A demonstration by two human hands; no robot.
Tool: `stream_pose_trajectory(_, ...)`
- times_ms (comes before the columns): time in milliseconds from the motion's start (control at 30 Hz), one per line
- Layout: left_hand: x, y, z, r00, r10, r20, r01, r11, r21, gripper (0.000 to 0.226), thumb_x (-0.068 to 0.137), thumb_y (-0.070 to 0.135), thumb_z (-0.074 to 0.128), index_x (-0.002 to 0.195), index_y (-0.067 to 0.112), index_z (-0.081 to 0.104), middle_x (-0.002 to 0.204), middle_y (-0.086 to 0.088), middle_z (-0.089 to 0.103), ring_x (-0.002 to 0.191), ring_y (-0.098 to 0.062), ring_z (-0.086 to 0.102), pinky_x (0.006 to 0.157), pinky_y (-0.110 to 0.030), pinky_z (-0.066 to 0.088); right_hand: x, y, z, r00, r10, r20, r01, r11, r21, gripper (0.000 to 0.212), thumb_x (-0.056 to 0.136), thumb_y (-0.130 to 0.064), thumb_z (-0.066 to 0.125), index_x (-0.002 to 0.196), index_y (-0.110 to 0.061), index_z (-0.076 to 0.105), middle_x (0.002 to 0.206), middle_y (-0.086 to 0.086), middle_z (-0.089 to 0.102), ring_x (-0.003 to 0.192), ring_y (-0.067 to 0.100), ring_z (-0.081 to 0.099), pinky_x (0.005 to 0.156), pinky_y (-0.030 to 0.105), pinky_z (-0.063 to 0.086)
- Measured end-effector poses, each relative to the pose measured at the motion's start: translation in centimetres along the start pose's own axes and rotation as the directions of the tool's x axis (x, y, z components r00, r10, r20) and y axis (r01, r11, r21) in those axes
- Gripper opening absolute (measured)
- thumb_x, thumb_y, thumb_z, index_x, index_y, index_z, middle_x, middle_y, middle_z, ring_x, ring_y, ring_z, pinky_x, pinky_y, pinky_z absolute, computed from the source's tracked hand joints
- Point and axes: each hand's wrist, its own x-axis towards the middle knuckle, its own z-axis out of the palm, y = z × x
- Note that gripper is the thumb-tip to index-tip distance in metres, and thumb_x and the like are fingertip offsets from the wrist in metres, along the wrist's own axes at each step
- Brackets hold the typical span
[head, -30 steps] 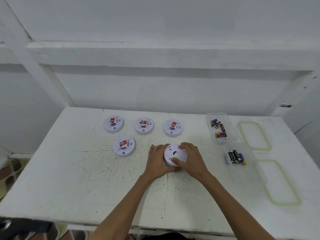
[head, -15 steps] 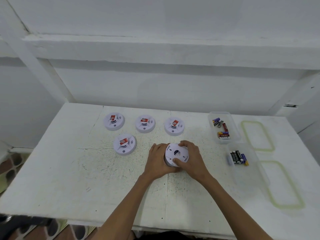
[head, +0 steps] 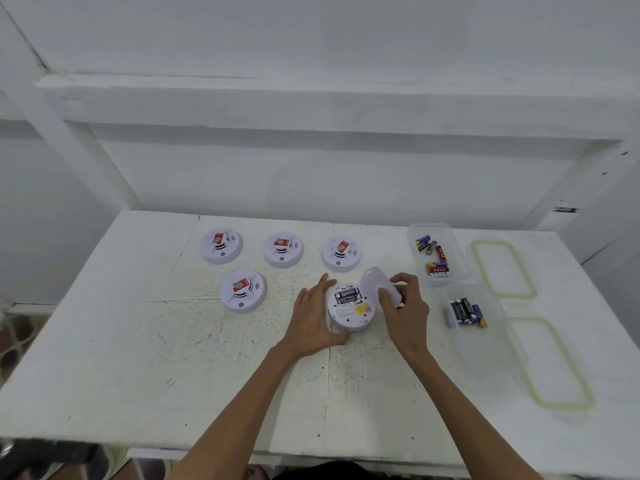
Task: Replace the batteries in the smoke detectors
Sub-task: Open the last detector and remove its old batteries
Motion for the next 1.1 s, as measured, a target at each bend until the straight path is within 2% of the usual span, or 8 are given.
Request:
stream_pose_trajectory(100, -0.2, 0.3, 0.1, 0.993, -0.087, -0.084, 0.082, 0.994, -0.068, 0.124, 0.045, 0.079, 0.085, 0.146, 0.027, 0.034, 0.135, 0.015, 0.044, 0.124, -0.012, 0.041, 0.110, -0.043, 0.037, 0.2, 0.9, -0.3, 0.997, 0.043, -0.060, -0.046, 0.997, -0.058, 0.018, 0.096, -0.020, 0.061, 0.111, -0.024, 0.051, 0.082, -0.004, 0.063, 0.068, 0.008, 0.060, 0.056, 0.011, 0.041)
stream_pose_trajectory(200, -0.5, 0.9, 0.2, 0.983, -0.045, -0.181, 0.034, 0.997, -0.064, 0.097, 0.048, 0.076, 0.087, 0.126, 0.032, 0.050, 0.116, 0.020, 0.051, 0.108, 0.001, 0.043, 0.096, -0.041, 0.043, 0.0, 2.1, -0.4, 0.997, 0.044, -0.059, -0.053, 0.984, -0.168, 0.014, 0.098, -0.020, 0.057, 0.111, -0.019, 0.056, 0.086, 0.000, 0.065, 0.073, 0.013, 0.060, 0.058, 0.010, 0.040)
stream_pose_trajectory(367, -0.8, 0.6, 0.1, 0.983, -0.018, -0.182, -0.004, 0.993, -0.118, 0.089, 0.061, 0.064, 0.087, 0.135, 0.030, 0.051, 0.122, 0.021, 0.057, 0.112, -0.004, 0.052, 0.099, -0.041, 0.045, -0.5, 3.6, -0.6, 0.999, 0.014, -0.049, -0.035, 0.893, -0.449, 0.031, 0.093, -0.021, 0.061, 0.124, -0.016, 0.059, 0.114, 0.004, 0.065, 0.108, 0.024, 0.053, 0.080, 0.025, 0.038)
stream_pose_trajectory(567, -1.2, 1.4, -0.2, 0.984, 0.034, -0.174, -0.053, 0.993, -0.105, 0.081, 0.066, 0.050, 0.084, 0.137, 0.038, 0.046, 0.121, 0.038, 0.048, 0.112, 0.007, 0.048, 0.100, -0.033, 0.041, -0.5, 3.8, -0.2, 0.995, -0.053, -0.081, 0.001, 0.841, -0.540, 0.026, 0.088, -0.017, 0.066, 0.114, -0.016, 0.068, 0.131, 0.004, 0.060, 0.121, 0.027, 0.046, 0.085, 0.033, 0.047)
stream_pose_trajectory(667, -1.2, 1.4, -0.3, 0.983, 0.039, -0.180, -0.057, 0.993, -0.100, 0.082, 0.066, 0.052, 0.082, 0.137, 0.040, 0.044, 0.122, 0.037, 0.049, 0.112, 0.005, 0.048, 0.100, -0.034, 0.042, 0.0, 3.3, 0.4, 0.983, -0.181, 0.043, 0.180, 0.866, -0.466, 0.022, 0.089, -0.015, 0.066, 0.111, -0.015, 0.068, 0.123, 0.002, 0.064, 0.118, 0.025, 0.049, 0.091, 0.041, 0.052)
stream_pose_trajectory(800, -1.1, 2.0, -0.4, 0.982, 0.029, -0.187, -0.052, 0.992, -0.118, 0.078, 0.066, 0.059, 0.087, 0.132, 0.047, 0.046, 0.122, 0.037, 0.054, 0.111, 0.003, 0.053, 0.099, -0.031, 0.042, 0.8, 1.8, 1.6, 0.926, -0.287, 0.246, 0.363, 0.859, -0.361, 0.020, 0.093, -0.025, 0.062, 0.112, -0.019, 0.065, 0.133, 0.001, 0.058, 0.123, 0.018, 0.049, 0.096, 0.027, 0.044)
stream_pose_trajectory(900, -1.0, 1.7, -0.3, 0.985, 0.013, -0.172, -0.034, 0.992, -0.119, 0.079, 0.067, 0.060, 0.087, 0.133, 0.035, 0.053, 0.124, 0.027, 0.059, 0.111, 0.001, 0.053, 0.099, -0.038, 0.044, 2.2, 0.3, 3.0, 0.845, -0.299, 0.444, 0.479, 0.792, -0.378, 0.021, 0.093, -0.030, 0.059, 0.112, -0.021, 0.063, 0.134, -0.001, 0.056, 0.122, 0.019, 0.049, 0.089, 0.027, 0.045)
stream_pose_trajectory(1100, -0.9, 1.5, -0.1, 0.985, -0.014, -0.171, -0.006, 0.993, -0.118, 0.081, 0.063, 0.060, 0.089, 0.132, 0.034, 0.055, 0.120, 0.031, 0.058, 0.110, 0.005, 0.053, 0.100, -0.037, 0.043, 4.2, -2.6, 5.2, 0.876, 0.011, 0.482, 0.277, 0.807, -0.522, 0.028, 0.086, -0.032, 0.061, 0.108, -0.014, 0.060, 0.096, 0.006, 0.070, 0.085, 0.023, 0.064, 0.072, 0.033, 0.053)
